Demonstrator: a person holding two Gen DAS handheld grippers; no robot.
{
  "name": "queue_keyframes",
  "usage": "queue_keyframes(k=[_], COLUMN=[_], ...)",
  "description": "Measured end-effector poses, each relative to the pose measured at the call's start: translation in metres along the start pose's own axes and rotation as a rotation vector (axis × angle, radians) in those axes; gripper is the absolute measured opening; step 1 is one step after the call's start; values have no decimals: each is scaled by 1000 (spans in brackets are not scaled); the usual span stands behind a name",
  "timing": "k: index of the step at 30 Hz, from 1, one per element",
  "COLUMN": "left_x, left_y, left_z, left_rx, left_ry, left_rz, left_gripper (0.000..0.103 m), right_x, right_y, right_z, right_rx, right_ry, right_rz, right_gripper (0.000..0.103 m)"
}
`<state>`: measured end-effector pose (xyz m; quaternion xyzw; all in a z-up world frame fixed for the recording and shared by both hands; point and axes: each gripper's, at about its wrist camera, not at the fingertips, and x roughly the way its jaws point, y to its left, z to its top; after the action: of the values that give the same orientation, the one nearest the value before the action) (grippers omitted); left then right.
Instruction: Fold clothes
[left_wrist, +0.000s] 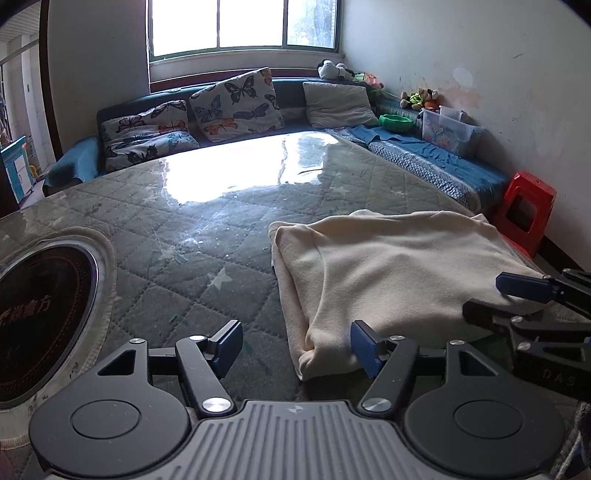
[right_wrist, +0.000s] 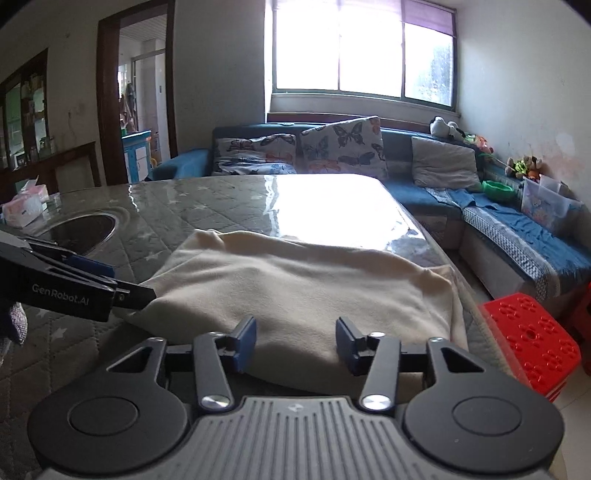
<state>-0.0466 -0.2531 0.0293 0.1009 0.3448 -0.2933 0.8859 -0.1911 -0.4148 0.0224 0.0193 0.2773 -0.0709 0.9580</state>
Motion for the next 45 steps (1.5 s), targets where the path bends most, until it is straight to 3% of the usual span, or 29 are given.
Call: queue_keyframes(k=[7, 15, 26, 29, 45], left_x=[-10, -21, -33, -37, -56], left_y=[2, 6, 13, 15, 33], left_z=[-6, -13, -26, -30, -46], left_rx=[-3, -7, -15, -13, -78], left_ry=[-1, -7, -16, -21, -22], left_rz=[0, 11, 32, 34, 80], left_gripper=[76, 87, 103, 103, 103], right_x=[-3, -6, -8, -10, -8], right_y=[7, 14, 25, 29, 39], right_z=[2, 3, 0, -1, -4], right_rx=[-8, -4, 2, 2, 6], right_ry=[-4, -9, 3, 3, 31], right_rz=[11, 19, 20, 9, -25], right_gripper=[59, 80, 97, 102, 103])
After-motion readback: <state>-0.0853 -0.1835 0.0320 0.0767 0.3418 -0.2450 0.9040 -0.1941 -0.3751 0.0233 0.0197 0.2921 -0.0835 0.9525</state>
